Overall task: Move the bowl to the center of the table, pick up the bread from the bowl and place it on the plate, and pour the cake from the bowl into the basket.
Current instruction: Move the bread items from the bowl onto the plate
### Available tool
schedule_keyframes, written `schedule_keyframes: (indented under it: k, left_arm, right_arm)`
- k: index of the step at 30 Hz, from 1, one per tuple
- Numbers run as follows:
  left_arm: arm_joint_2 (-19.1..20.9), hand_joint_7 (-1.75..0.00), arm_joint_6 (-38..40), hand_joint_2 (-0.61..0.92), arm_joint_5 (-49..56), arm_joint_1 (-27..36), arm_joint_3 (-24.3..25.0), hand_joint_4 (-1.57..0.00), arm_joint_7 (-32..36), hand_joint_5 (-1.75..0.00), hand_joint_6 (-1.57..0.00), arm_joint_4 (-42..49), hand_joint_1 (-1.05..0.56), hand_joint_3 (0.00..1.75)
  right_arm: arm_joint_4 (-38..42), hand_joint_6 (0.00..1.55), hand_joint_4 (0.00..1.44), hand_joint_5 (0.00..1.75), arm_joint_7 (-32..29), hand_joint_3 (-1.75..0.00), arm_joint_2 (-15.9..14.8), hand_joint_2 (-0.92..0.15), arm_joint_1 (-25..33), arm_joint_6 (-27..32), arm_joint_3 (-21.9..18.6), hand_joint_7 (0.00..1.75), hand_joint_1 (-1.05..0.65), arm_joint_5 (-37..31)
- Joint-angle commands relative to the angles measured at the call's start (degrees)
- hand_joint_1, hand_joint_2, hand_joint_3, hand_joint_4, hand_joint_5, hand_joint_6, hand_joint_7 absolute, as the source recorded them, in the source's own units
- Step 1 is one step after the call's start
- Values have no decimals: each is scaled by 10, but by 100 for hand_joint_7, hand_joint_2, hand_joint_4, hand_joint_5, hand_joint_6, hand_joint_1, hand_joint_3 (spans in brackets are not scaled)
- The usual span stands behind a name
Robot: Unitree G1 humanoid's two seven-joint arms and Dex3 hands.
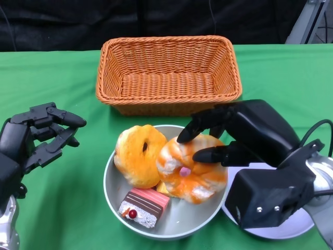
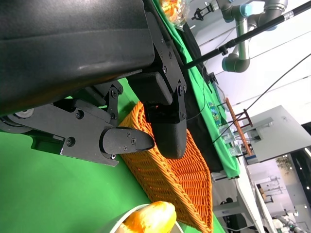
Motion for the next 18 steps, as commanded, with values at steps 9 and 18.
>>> schedule_keyframes:
  k: [9, 18]
  left_arm:
    - [13, -81, -7, 92, 3, -4, -1, -82, 5, -129, -92, 9, -13, 33]
    - [17, -80, -10, 92, 3, -2, -2, -82, 4, -129, -91, 10, -12, 34]
  right_arm:
    - [-109, 92, 74, 142, 60, -1, -19, -88, 41, 105, -92, 43, -18, 78]
    - [-152, 90, 68, 144, 73, 0, -25, -88, 61, 200, -134, 43, -15, 98]
